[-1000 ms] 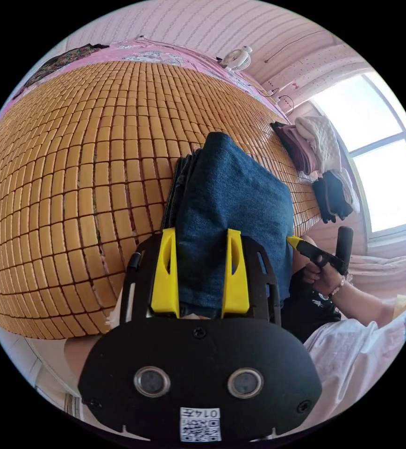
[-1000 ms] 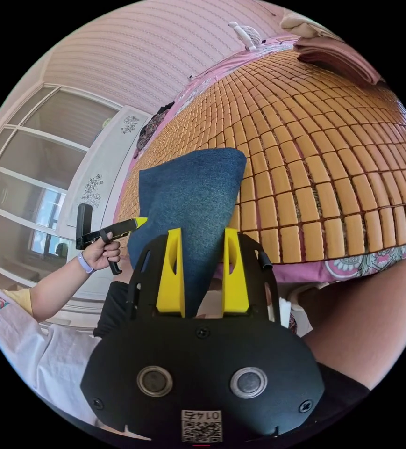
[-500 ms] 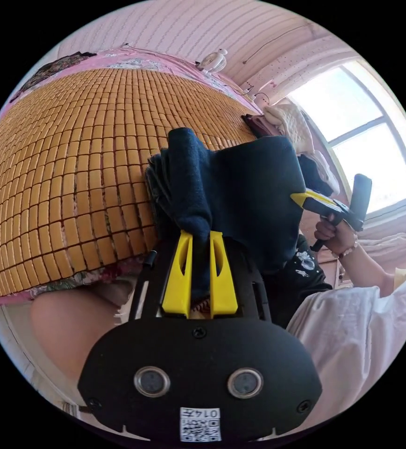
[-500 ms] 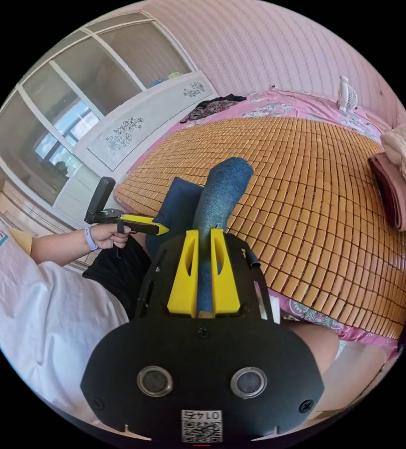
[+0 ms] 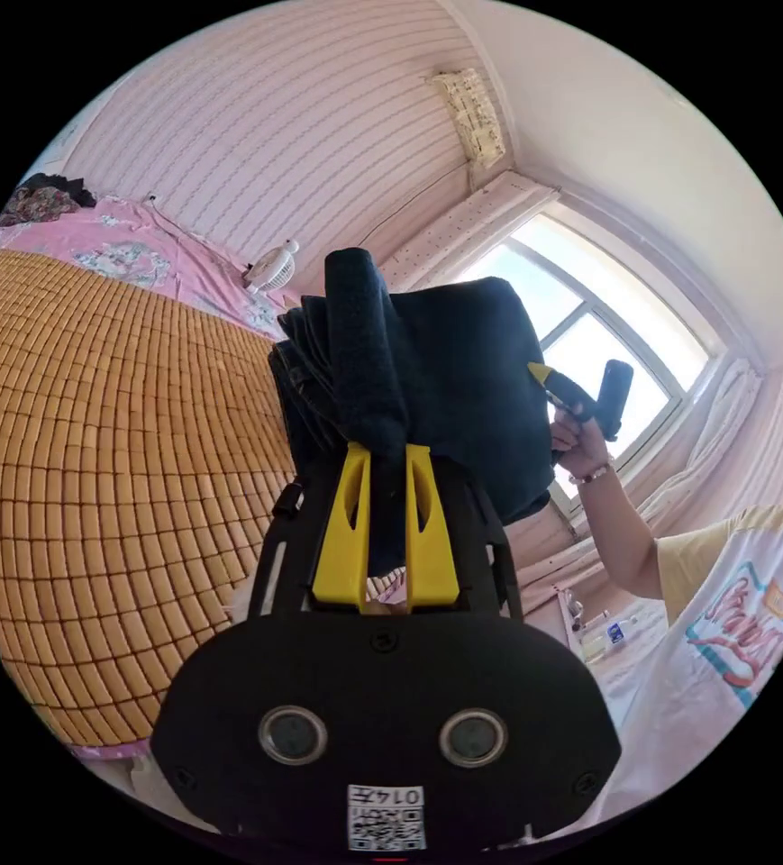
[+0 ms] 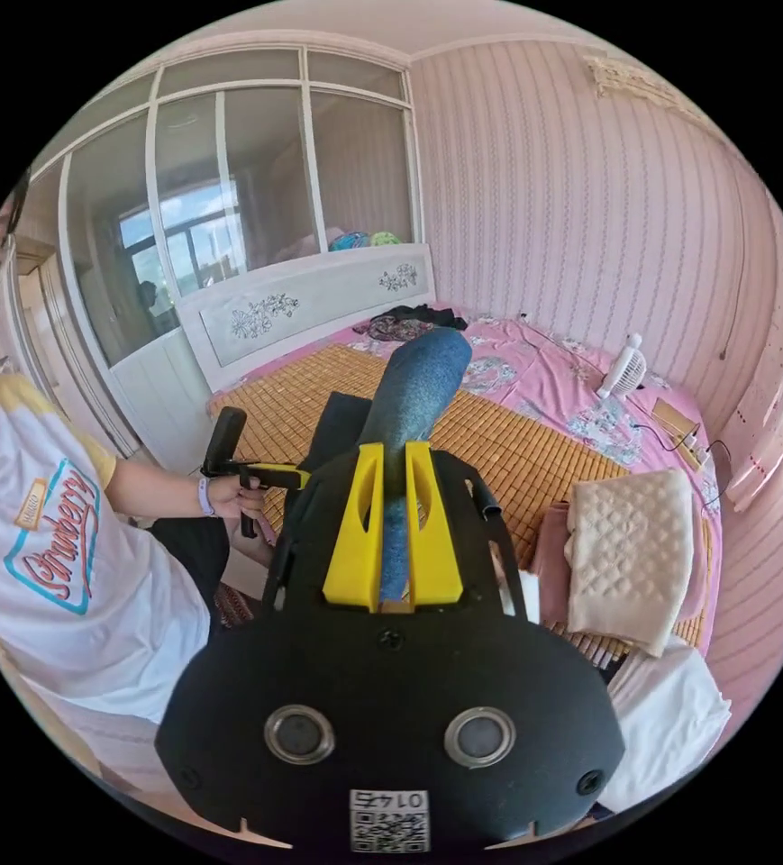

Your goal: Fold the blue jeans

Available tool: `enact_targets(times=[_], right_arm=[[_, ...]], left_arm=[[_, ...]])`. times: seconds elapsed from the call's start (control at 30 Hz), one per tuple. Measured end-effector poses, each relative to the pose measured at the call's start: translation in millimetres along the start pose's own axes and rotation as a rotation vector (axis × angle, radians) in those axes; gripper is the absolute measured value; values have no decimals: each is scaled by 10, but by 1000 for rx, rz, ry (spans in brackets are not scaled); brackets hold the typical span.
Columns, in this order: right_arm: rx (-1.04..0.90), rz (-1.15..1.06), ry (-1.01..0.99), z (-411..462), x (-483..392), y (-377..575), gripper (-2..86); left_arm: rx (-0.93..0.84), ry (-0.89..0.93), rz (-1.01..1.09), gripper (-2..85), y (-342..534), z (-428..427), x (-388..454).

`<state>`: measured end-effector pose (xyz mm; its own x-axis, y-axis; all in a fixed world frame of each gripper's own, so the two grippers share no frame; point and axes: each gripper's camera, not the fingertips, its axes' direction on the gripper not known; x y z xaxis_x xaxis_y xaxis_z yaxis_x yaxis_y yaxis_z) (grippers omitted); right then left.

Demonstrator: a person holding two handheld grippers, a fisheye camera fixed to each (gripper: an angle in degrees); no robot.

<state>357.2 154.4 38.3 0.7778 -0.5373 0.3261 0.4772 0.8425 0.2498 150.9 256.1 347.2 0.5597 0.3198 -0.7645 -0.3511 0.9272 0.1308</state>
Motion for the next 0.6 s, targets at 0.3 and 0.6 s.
enact_targets(times=[0.3, 0.6], right_arm=[[-205, 469, 491, -306, 2255, 11, 73], [-286, 506, 428, 308, 2710, 763, -2]], left_arm=[[-288, -210, -106, 56, -899, 2916, 47], [-408, -338, 203, 61, -893, 3599, 104]])
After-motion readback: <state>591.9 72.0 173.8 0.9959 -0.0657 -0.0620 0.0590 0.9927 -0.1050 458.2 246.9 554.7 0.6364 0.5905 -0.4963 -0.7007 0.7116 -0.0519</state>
